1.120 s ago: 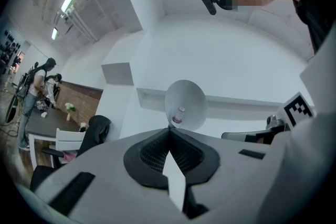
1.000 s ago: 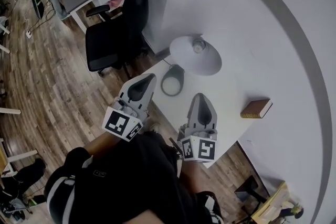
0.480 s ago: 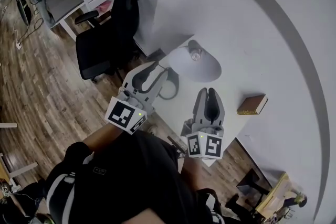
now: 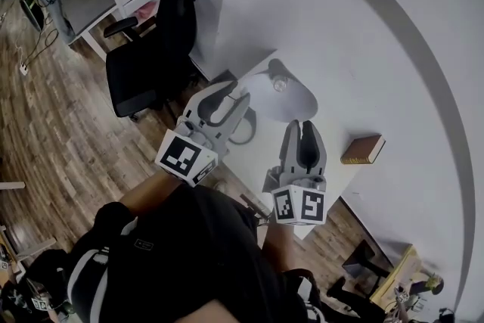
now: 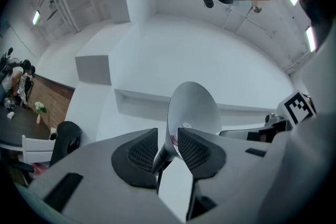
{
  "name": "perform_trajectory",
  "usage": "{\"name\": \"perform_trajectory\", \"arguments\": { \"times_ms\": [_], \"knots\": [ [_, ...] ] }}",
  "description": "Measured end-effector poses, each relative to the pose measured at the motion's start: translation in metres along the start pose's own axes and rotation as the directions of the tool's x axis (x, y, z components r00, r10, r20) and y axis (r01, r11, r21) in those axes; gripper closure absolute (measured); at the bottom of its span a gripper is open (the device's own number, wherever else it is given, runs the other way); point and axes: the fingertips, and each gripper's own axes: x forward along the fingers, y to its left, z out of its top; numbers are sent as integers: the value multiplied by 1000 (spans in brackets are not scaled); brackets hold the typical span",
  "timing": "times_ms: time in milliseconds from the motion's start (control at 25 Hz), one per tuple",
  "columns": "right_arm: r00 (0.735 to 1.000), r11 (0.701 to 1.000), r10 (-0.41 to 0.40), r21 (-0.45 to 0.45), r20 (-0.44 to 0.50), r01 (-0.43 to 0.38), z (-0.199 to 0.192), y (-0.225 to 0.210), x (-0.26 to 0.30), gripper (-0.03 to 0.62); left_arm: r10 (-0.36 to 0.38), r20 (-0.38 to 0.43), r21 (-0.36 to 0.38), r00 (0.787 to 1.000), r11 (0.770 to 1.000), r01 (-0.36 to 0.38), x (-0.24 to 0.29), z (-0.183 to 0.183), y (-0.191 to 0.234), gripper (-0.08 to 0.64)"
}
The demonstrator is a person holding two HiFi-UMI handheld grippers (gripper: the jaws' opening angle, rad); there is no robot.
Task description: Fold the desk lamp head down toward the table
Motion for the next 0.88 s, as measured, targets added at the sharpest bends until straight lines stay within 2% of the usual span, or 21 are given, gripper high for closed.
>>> {"name": "perform_trajectory", "arguments": {
  "times_ms": [120, 360, 600, 880],
  "knots": [
    [1000, 1000, 7, 13, 3, -7, 0, 1, 6, 499, -16, -20, 20, 1000, 1000, 16, 4, -4, 0, 440],
    [1000, 999, 16, 43, 9, -17, -2, 5, 9, 557, -42, -21, 17, 999, 999, 42, 5, -4, -6, 488],
    [1000, 998, 7, 60, -2, -7, -8, 1, 7, 551, -58, -27, -17, 998, 998, 58, 3, -11, -5, 495],
    [1000, 999, 10, 54, -18, -9, -22, 6, 0, 557, -63, -39, -20, 997, 998, 63, -9, -24, -4, 509]
  ]
}}
